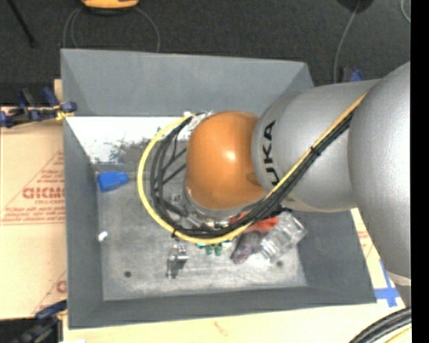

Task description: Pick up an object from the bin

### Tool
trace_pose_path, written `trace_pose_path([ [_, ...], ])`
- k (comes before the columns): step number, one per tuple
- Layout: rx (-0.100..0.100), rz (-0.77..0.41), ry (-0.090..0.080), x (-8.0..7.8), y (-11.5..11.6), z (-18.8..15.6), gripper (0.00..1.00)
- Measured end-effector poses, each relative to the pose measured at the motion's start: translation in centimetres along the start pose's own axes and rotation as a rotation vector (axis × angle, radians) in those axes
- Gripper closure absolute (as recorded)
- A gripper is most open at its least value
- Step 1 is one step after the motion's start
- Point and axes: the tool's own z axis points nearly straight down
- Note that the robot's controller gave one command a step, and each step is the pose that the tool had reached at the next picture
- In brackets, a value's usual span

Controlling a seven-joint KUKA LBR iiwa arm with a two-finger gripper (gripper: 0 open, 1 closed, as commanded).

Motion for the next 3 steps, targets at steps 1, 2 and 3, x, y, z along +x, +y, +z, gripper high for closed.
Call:
trace_pose_path([
  [1,0.002,0.08,-0.012,-3.7,-6.8,-1.3,0.0],
  [2,0.002,0.095,-0.006,-4.5,-12.3,7.9,0.0],
  [3,-0.004,0.167,-0.023,-1.3,-18.1,8.3,0.0],
])
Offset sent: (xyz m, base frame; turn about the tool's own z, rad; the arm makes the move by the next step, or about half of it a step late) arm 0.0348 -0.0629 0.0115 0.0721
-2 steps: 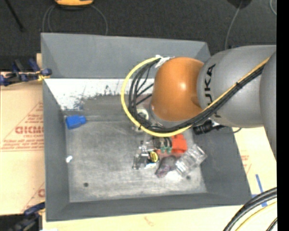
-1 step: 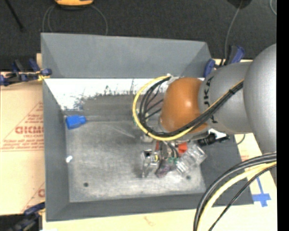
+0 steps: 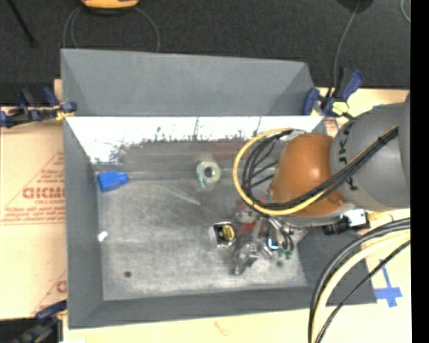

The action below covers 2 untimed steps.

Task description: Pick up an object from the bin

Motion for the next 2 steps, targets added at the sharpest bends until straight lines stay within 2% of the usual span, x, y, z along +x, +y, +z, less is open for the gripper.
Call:
trace_pose_path([
  [1,0.005,-0.054,0.017,-1.65,0.45,0.16,0.0],
  [2,0.002,-0.049,0.001,-2.06,0.52,-0.15,1.0],
])
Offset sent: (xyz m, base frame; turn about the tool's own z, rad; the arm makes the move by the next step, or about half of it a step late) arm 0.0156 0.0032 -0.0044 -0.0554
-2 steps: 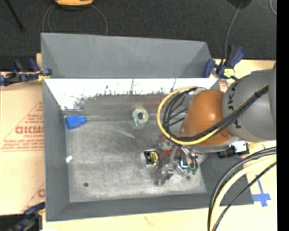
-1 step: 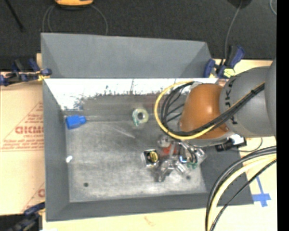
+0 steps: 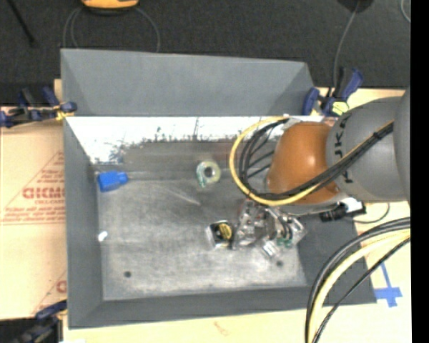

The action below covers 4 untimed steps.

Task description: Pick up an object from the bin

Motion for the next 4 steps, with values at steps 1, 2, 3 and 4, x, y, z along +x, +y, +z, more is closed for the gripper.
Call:
trace_pose_path([
  [1,0.0,0.0,0.009,0.3,0.1,0.3,0.0],
  [2,0.004,0.025,0.002,0.8,1.6,0.2,0.0],
  [3,0.001,0.026,0.001,0.7,1.7,0.0,1.0],
  [4,0.001,0.026,0.01,1.0,1.8,0.3,0.0],
])
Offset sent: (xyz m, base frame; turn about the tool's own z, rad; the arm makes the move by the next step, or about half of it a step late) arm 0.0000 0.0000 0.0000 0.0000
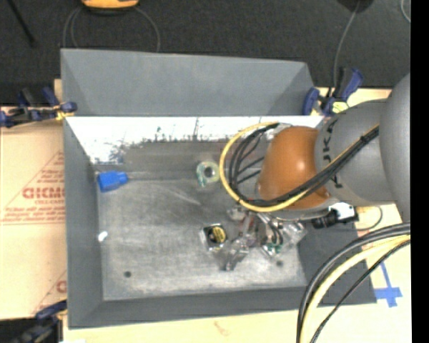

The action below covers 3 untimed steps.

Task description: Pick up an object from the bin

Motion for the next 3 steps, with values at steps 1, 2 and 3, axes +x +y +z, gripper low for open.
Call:
trace_pose_path([
  [1,0.004,-0.34,-0.008,0.0,2.0,-0.1,0.0],
  [2,0.001,-0.336,-0.014,-0.2,2.2,-0.4,1.0],
  [3,0.002,-0.619,-0.002,0.3,-1.4,-13.3,1.0],
])
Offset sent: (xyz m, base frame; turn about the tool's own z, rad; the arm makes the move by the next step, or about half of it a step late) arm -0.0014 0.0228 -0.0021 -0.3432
